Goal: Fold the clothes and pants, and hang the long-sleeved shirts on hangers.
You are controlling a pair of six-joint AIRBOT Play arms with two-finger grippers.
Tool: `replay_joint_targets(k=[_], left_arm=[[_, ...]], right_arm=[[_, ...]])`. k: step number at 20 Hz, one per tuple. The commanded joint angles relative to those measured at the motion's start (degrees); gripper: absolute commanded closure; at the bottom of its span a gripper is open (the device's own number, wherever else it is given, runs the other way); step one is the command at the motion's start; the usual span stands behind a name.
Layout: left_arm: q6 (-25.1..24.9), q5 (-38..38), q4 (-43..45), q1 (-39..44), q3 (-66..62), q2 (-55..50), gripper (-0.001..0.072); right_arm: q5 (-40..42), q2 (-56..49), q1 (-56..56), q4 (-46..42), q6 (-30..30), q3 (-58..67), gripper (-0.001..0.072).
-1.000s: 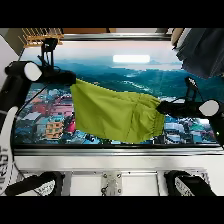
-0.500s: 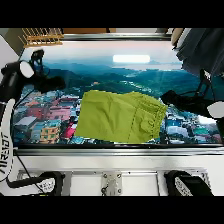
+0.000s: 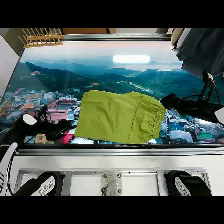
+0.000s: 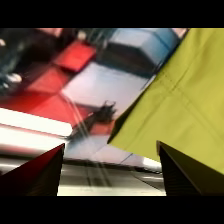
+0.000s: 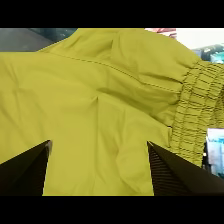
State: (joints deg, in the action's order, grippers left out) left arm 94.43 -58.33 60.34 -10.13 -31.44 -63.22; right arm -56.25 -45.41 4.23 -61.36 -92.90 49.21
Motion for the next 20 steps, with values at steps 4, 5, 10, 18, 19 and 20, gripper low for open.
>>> replay_joint_targets(k=[4, 5, 10, 18, 19, 20], left_arm=[[-0.9, 9.5, -9.1, 7.0, 5.1, 0.5, 0.0089], [-0.8, 10.3, -10.0, 7.9, 5.1, -0.6, 0.009], [-0.5, 11.2, -12.4, 8.6, 1.8, -6.6, 0.0091], [-0.8, 15.2, -11.8, 10.6, -1.1, -1.9, 0.0701], [-1.5, 14.8, -11.7, 11.2, -1.1, -0.5, 0.0701], [-1.6, 14.4, -10.6, 11.8, -1.0, 0.7, 0.0701]], right_arm=[[-0.4, 0.2, -0.5, 1.3, -0.2, 0.0, 0.006], [-0.4, 0.3, -0.5, 1.2, -0.1, 0.0, 0.006], [-0.4, 0.9, -0.4, 1.2, -0.1, 0.0, 0.006], [-6.1, 1.3, -0.1, -2.1, -0.2, -0.4, 0.006], [-8.1, 1.6, -0.1, -4.2, -1.3, -1.6, 0.006], [-9.8, 2.3, 0.1, -6.9, -4.5, -3.8, 0.006]])
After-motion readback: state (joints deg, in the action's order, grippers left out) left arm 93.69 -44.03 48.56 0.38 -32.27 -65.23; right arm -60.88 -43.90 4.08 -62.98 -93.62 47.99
